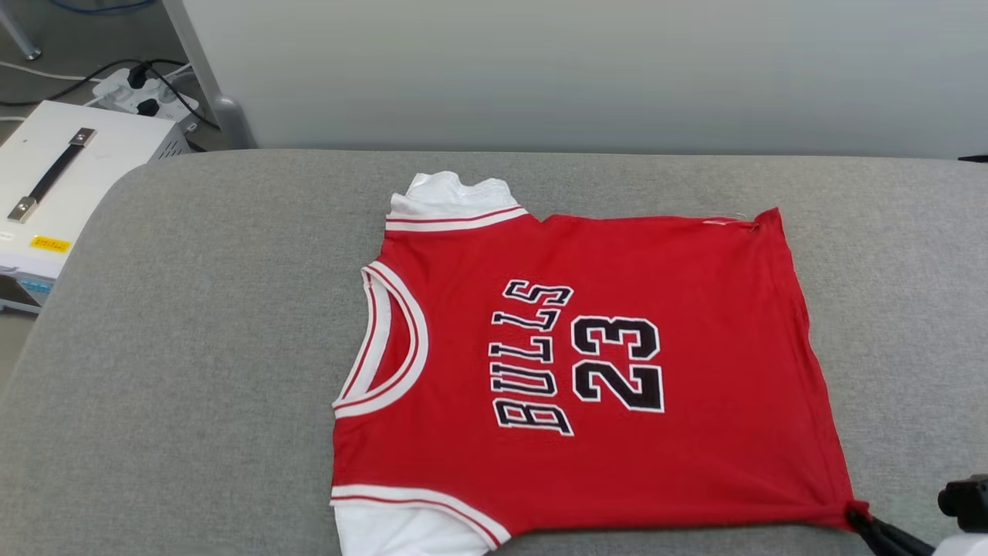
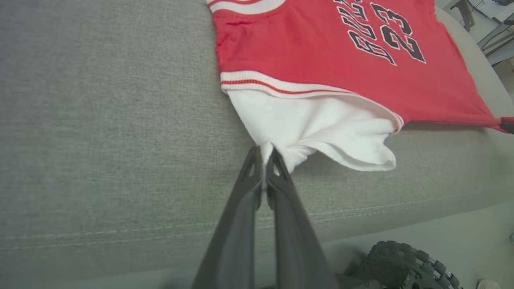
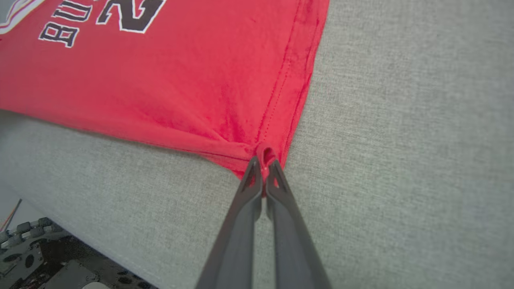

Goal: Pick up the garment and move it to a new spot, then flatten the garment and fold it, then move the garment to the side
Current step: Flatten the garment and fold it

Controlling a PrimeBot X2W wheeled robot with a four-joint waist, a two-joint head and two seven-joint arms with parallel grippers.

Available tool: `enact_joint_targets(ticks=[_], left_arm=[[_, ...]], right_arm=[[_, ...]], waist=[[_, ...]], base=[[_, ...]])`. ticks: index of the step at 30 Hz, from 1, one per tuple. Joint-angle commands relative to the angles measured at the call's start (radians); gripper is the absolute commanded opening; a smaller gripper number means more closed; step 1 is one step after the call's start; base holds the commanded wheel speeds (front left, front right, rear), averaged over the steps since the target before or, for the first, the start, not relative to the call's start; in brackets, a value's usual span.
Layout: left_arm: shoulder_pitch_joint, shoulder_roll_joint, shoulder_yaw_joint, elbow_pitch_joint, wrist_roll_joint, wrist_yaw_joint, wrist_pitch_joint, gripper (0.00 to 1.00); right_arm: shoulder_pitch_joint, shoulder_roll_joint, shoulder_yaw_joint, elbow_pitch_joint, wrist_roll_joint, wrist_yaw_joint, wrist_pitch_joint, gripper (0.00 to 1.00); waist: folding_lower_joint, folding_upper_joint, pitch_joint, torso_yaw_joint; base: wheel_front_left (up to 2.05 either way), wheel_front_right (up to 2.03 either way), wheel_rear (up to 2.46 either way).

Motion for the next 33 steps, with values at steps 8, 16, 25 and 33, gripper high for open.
enact_joint_targets(ticks=[8,16,25,33], left_arm=[[0.041,0.015,-0.012,0.015,-0.034,-0.019,0.02,0.0],[-0.051,0.021,-0.002,0.035,0.044,-0.038,-0.036,0.0],[-0.301,-0.001,-0.016,0.092,0.117,-0.109,-0.008,0.0],[-0.551,-0.026,-0.049,0.217,0.15,-0.167,0.05,0.0]], right_arm=[[0.174,0.011,-0.132,-0.1,-0.012,-0.001,0.124,0.0],[0.202,0.056,-0.29,-0.163,-0.096,-0.001,0.193,0.0],[0.148,0.113,-0.427,-0.225,-0.154,-0.001,0.276,0.0],[0.031,0.142,-0.473,-0.232,-0.185,-0.001,0.335,0.0]], waist=[[0.0001,0.0,-0.006,-0.001],[0.0001,0.0,0.006,0.0],[0.0001,0.0,0.067,-0.005],[0.0001,0.0,0.147,-0.021]], base=[[0.0,0.0,0.0],[0.0,0.0,0.0],[0.0,0.0,0.0],[0.0,0.0,0.0]])
